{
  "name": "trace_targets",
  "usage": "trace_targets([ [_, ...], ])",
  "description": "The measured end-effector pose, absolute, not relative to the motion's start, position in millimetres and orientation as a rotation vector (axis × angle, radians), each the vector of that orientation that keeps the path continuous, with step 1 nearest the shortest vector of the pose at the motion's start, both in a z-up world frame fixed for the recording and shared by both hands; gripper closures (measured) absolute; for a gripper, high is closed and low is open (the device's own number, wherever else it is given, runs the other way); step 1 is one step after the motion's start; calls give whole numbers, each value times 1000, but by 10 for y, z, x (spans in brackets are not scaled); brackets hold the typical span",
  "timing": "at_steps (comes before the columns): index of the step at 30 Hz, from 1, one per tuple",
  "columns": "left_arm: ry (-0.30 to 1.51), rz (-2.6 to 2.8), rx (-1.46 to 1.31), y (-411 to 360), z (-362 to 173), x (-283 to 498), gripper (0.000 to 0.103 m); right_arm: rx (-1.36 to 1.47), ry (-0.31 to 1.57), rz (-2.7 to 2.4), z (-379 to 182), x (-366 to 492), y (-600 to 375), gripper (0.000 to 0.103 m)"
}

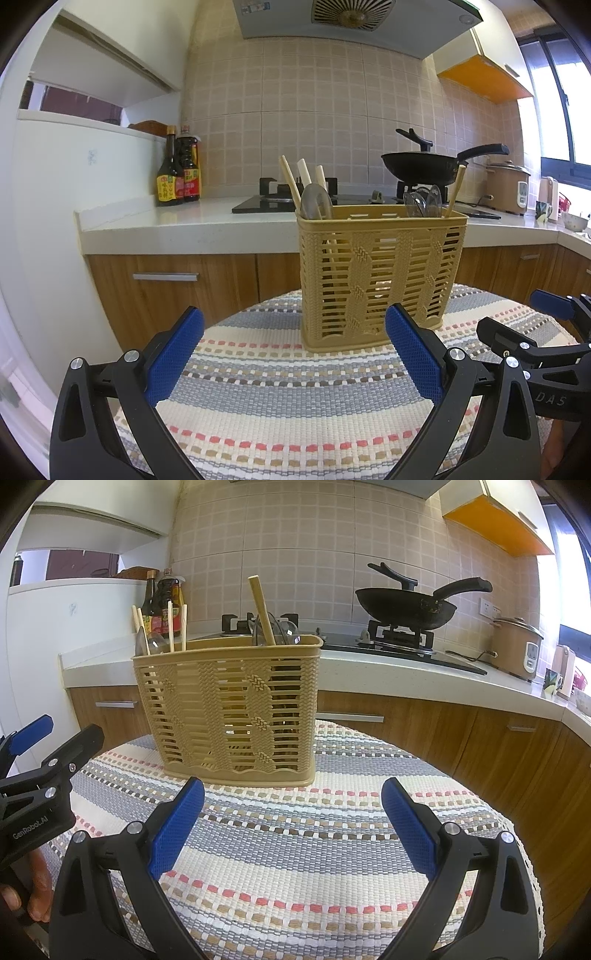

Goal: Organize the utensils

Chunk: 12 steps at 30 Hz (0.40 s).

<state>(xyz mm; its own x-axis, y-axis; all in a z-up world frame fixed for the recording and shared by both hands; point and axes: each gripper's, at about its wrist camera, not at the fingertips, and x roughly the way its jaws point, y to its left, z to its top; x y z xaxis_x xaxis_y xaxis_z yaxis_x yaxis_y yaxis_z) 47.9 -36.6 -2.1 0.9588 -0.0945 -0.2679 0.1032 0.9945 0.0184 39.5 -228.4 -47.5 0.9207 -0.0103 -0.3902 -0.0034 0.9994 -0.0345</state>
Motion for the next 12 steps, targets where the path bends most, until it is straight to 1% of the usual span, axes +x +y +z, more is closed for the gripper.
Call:
trace_targets([
  [12,319,-120,-11,-314,-42,537,8,-34,402,-3,-477,399,-2287,11],
])
